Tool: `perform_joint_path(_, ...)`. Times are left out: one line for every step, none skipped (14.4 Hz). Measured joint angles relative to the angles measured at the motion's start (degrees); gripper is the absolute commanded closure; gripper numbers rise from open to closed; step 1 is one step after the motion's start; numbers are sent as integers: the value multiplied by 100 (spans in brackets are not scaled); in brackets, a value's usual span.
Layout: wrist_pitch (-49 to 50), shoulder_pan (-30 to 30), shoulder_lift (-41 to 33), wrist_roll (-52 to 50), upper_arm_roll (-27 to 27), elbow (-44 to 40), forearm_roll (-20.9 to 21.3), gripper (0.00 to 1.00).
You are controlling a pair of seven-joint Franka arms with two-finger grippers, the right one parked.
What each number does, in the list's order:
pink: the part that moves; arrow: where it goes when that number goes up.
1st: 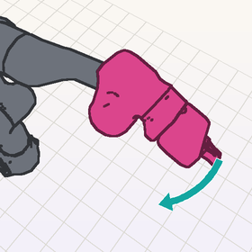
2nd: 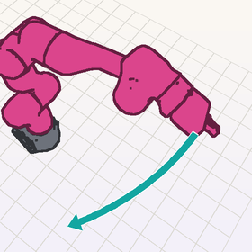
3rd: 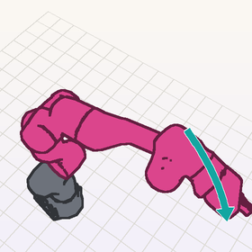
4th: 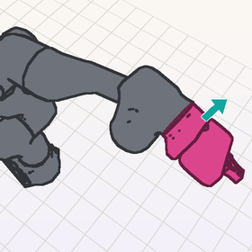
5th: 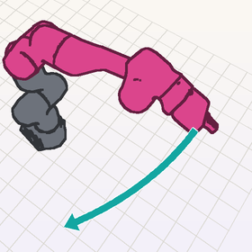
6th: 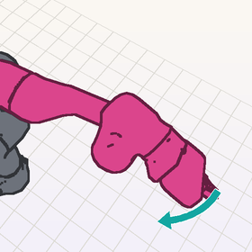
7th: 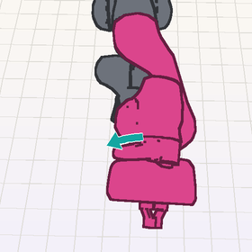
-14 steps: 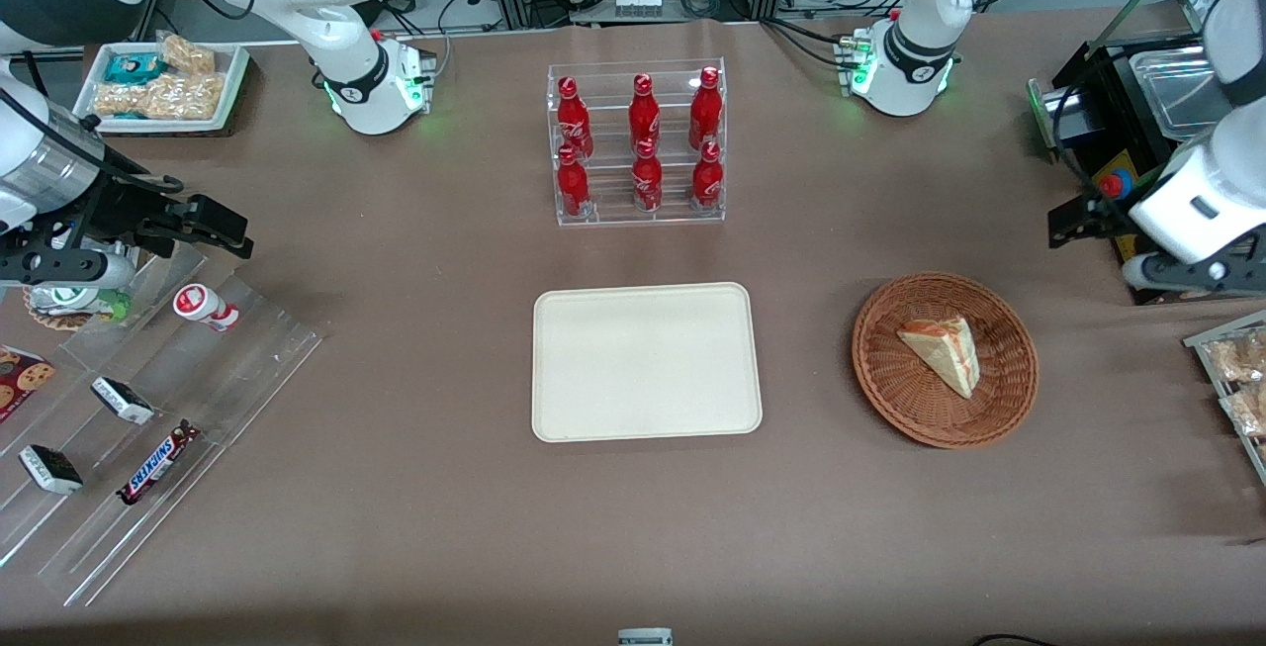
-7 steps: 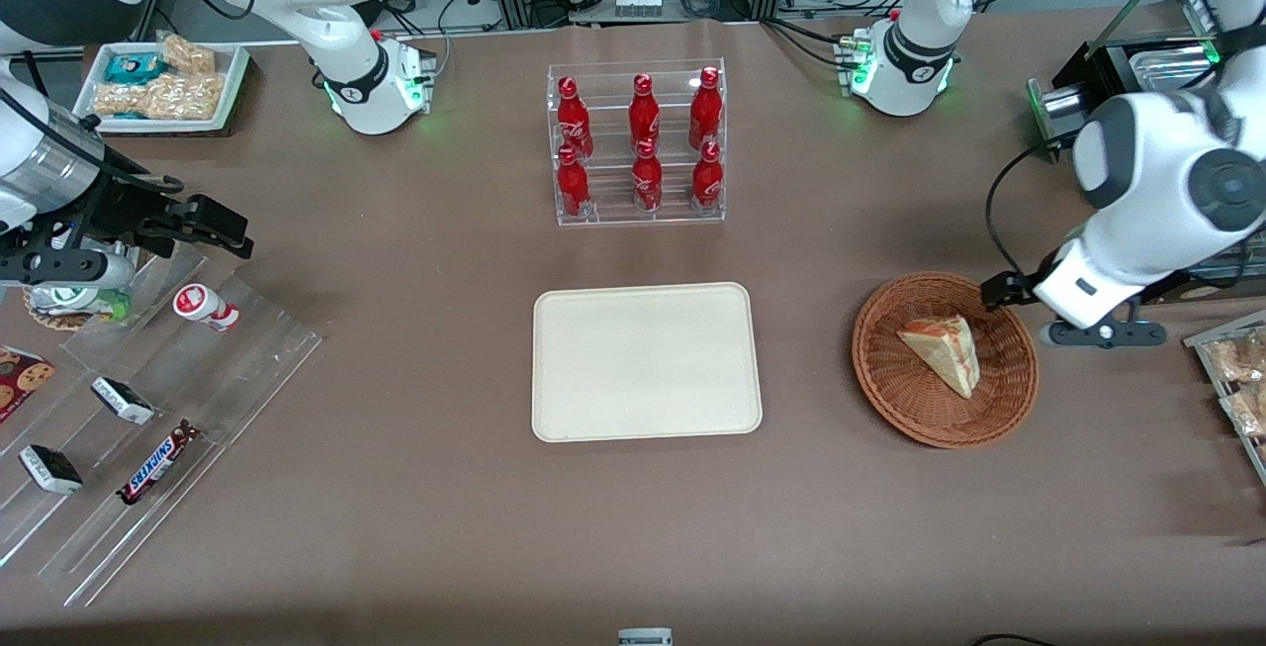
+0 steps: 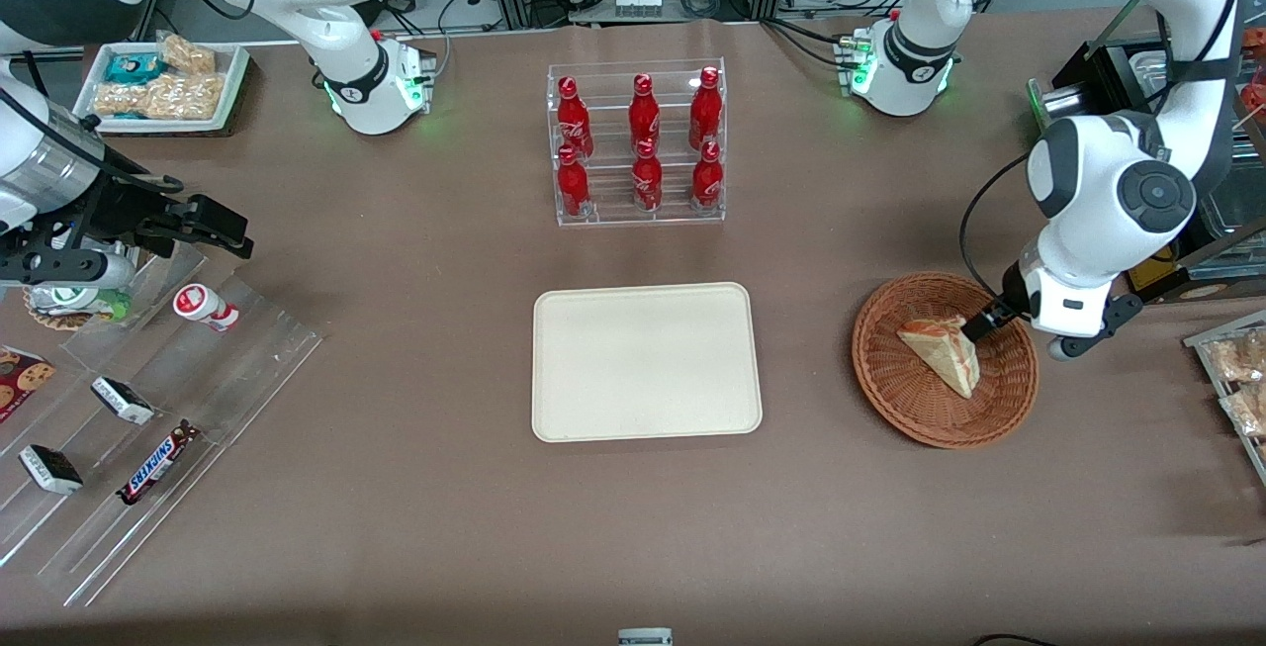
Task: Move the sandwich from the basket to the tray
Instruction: 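Close the left gripper on the triangular sandwich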
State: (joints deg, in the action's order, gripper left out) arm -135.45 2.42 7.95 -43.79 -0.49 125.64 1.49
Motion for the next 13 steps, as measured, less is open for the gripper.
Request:
perform_joint_path(-116,22,80,-318,10,-9,-108,0)
perform_joint_path(-227,46,168,-517,23,-17,-238,0)
perform_joint_path(-287,58,253,-622,33,-24,-368,0)
perform_joint_path(-318,63,324,-663,34,-31,-494,0)
perform_joint_path(-326,64,389,-670,34,-40,-592,0)
perform_joint_path(-329,65,449,-674,34,-49,-625,6)
perform_joint_path(-329,71,505,-678,34,-53,-628,27)
perform_joint_path(-330,77,558,-680,34,-55,-629,58)
perform_joint_path(-332,83,596,-686,34,-57,-630,82)
perform_joint_path(-332,86,622,-691,34,-58,-630,91)
perform_joint_path(-332,89,644,-691,34,-58,-631,94)
perform_joint_path(-332,92,659,-691,34,-59,-631,94)
perform_joint_path(-332,94,661,-690,34,-63,-631,95)
